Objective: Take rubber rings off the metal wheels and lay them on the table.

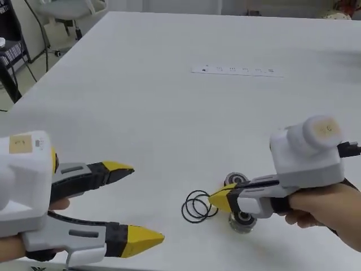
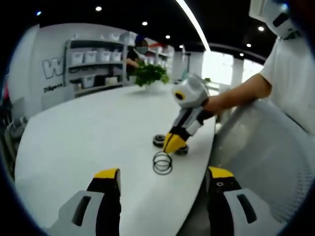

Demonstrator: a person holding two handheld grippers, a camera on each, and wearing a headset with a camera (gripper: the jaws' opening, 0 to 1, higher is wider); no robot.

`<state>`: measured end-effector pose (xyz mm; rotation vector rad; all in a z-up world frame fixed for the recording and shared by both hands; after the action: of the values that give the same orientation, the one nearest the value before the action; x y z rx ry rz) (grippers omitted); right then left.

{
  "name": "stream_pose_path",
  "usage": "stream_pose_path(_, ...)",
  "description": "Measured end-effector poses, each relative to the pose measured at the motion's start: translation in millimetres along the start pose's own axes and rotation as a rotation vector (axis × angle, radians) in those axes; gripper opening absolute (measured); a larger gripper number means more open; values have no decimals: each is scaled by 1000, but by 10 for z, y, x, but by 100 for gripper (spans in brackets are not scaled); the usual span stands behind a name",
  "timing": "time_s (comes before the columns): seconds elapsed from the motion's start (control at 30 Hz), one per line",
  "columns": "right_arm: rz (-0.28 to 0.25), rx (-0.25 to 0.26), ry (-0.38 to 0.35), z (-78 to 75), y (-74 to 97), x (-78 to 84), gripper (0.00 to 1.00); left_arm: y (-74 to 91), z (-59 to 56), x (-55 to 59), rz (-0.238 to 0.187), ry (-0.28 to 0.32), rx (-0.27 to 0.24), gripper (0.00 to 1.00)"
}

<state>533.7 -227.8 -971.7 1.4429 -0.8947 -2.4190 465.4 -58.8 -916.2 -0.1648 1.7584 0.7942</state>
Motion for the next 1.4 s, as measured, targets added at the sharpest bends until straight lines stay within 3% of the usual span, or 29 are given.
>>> stream_pose_path(0.37, 67, 26, 122, 13, -19, 61, 8, -16, -11, -14, 2, -1, 2, 72)
stream_pose_path(0.73, 42, 68, 164, -71, 112, -26, 12, -12, -12, -53, 3, -12, 5, 72)
stream_pose_path(1.03, -21, 123, 146, -201, 272, -135, 13, -26, 46, -204, -9, -46, 5, 72)
stream_pose_path(1.27, -74, 167, 106, -318, 422, -165, 14, -81, 62, -391, -22, -99, 27, 73)
stream_pose_path(1.4, -60, 203, 94, -399, 473, -119, 14, -191, 67, -548, -18, -150, 60, 73)
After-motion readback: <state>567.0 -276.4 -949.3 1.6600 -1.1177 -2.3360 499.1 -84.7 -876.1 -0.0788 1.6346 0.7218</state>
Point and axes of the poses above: the centre of the closed fingertips' face, and the gripper's own axes: y roughly backward along the fingers, z roughly to its left, x roughly out of its underside, the point moved 6 cm from there along y, roughly backward along the fingers, and after that the axes turned 3 degrees about y, right-handed, at the moved point
